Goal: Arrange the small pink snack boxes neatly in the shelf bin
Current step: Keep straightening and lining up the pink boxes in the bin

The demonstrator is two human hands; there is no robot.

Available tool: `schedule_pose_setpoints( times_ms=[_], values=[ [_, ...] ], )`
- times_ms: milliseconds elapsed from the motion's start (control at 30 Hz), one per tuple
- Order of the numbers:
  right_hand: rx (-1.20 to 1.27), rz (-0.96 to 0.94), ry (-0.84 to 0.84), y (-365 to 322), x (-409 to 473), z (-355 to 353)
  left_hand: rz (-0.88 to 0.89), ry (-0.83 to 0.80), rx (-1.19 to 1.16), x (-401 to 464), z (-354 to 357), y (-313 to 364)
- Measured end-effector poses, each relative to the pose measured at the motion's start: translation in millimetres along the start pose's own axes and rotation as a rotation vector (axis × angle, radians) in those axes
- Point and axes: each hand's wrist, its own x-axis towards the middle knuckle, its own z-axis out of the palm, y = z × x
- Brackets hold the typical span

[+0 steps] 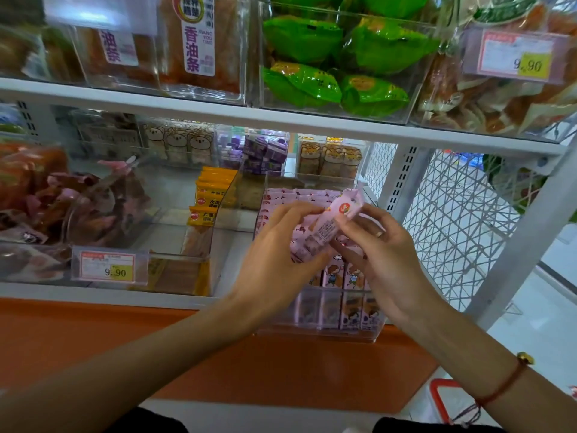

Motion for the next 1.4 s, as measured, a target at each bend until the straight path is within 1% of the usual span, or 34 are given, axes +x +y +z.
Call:
schedule_pose_setpoints(
  times_ms=[100, 200, 267, 333, 433, 500, 567, 633, 700, 800, 867, 967, 1033, 1100, 1167, 1233, 1400],
  values=[
    [-0.071, -0.075, 0.019, 0.9, -2.5, 4.4, 0.028, 0.054, 0.025, 0.9, 1.5, -1.3],
    [-0.161, -0.107, -0.024, -1.1, -4.6, 5.3, -0.025, 0.070, -0.059, 4.0, -2.6, -1.7],
    [-0.174, -0.099, -0.077, -4.6, -3.7, 2.9, -0.096, 0.011, -0.154, 7.5, -6.9, 1.0],
    [-0.198, -0.063, -0.085, -6.8, -1.8, 0.4, -0.184, -0.078, -0.295, 9.5, -9.6, 3.6],
    [-0.235, 0.025, -0.086, -5.0, 0.7, -2.2, -0.381, -0.160, -0.504, 8.2, -10.0, 7.1],
    [-0.225, 0.065, -0.102, -3.8, 0.5, -3.0, -0.471, -0.201, -0.535, 7.6, -9.4, 5.7],
    [-0.222, 0.078, -0.111, -3.4, 0.3, -3.1, -0.510, -0.234, -0.553, 6.9, -9.4, 5.9],
    [-0.240, 0.067, -0.117, -3.0, 1.8, -4.9, -0.507, -0.252, -0.577, 6.7, -10.0, 6.6],
    [-0.239, 0.035, -0.159, -4.1, 2.5, -6.4, -0.452, -0.239, -0.578, 7.6, -13.0, 6.2],
    [-0.231, -0.057, -0.265, -6.4, -0.3, -7.8, -0.284, -0.155, -0.458, 9.8, -18.6, 2.9],
    [-0.202, -0.101, -0.291, -6.6, -3.2, -8.2, -0.168, -0.096, -0.338, 9.3, -19.8, 3.5],
    [-0.286, -0.107, -0.241, -3.7, -4.1, -5.6, -0.071, -0.010, -0.147, 7.5, -17.3, 5.1],
    [-0.353, -0.078, -0.184, -3.3, -4.5, -3.4, 0.004, 0.056, 0.028, 6.2, -16.3, 4.9],
    [-0.341, -0.032, -0.154, -5.4, -3.8, -2.4, 0.079, 0.089, 0.160, 5.3, -16.3, 5.1],
    [-0.268, 0.019, -0.139, -5.9, -1.5, -4.5, 0.113, 0.073, 0.218, 5.1, -16.0, 4.2],
    [-0.134, 0.055, -0.150, -6.4, 0.3, -7.9, 0.098, 0.040, 0.230, 5.9, -15.7, 3.4],
    [0.225, 0.176, -0.151, -12.0, 3.7, -16.4, -0.175, -0.032, -0.017, 8.2, -19.0, 3.3]
  ],
)
